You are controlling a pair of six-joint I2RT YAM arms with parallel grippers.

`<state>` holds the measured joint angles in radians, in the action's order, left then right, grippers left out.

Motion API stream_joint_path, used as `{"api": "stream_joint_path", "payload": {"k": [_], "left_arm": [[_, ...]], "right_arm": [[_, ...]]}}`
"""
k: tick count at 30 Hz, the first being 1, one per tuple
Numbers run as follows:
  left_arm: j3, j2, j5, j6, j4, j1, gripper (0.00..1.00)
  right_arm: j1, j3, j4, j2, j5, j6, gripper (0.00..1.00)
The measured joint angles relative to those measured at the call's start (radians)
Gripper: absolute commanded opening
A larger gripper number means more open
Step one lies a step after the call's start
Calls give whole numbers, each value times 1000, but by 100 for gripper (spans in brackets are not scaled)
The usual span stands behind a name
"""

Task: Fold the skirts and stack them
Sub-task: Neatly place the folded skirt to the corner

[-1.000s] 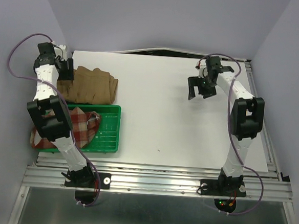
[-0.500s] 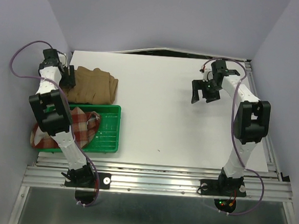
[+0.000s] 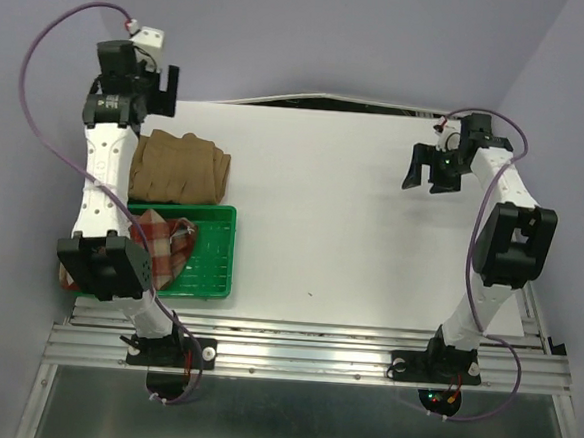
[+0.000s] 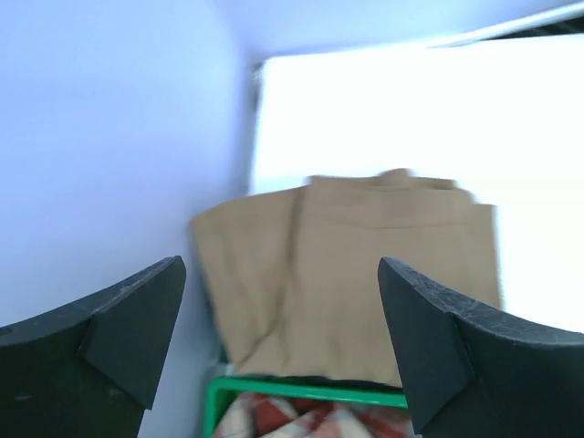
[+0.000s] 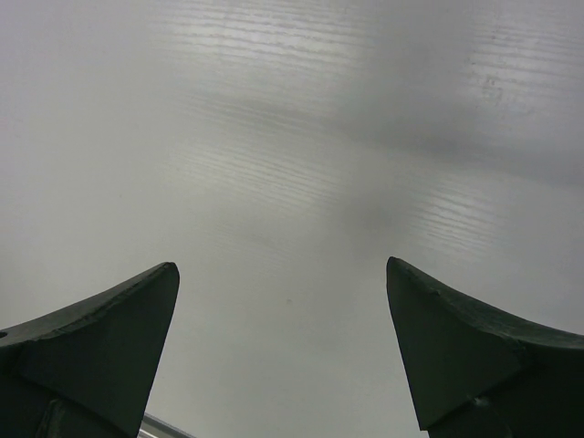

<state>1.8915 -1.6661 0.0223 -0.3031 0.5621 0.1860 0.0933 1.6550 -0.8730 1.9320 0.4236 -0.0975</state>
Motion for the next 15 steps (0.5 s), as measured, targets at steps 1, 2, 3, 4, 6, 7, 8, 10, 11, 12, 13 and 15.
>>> {"api": "stream_joint_path", "payload": {"k": [1,2,3,4,6,7,8,10,11,12,13,15], "left_arm": [[-23,23,-1,-6,-5,-61,99],[-48,35,3,-11,-7,-111,99],[-77,46,3,-14,-18,-161,98],[-131,60,9,-18,-36,-212,99],[-254,86,24,-23,-69,-299,99],[-298,92,31,-24,-70,-323,99],[-357,99,36,-24,-78,-355,98],[-440,101,53,-16,-86,-392,99],[-480,102,61,-8,-98,-411,99],[-520,108,66,-1,-121,-428,99],[-578,125,76,15,-141,-451,98],[-639,154,86,32,-164,-479,99]], "right_arm": [[3,-1,5,-12,7,0,100],[3,-3,11,-24,13,1,100],[0,-11,23,-48,24,1,100],[-2,-22,35,-71,32,3,100],[-3,-79,76,-137,57,8,100],[-5,-107,85,-167,69,8,100],[-8,-142,96,-203,84,9,100],[-10,-236,135,-274,110,11,100],[-10,-268,145,-294,116,11,100],[-10,-315,155,-324,124,13,100],[-10,-352,159,-344,127,13,100],[-10,-446,176,-396,128,12,100]]}}
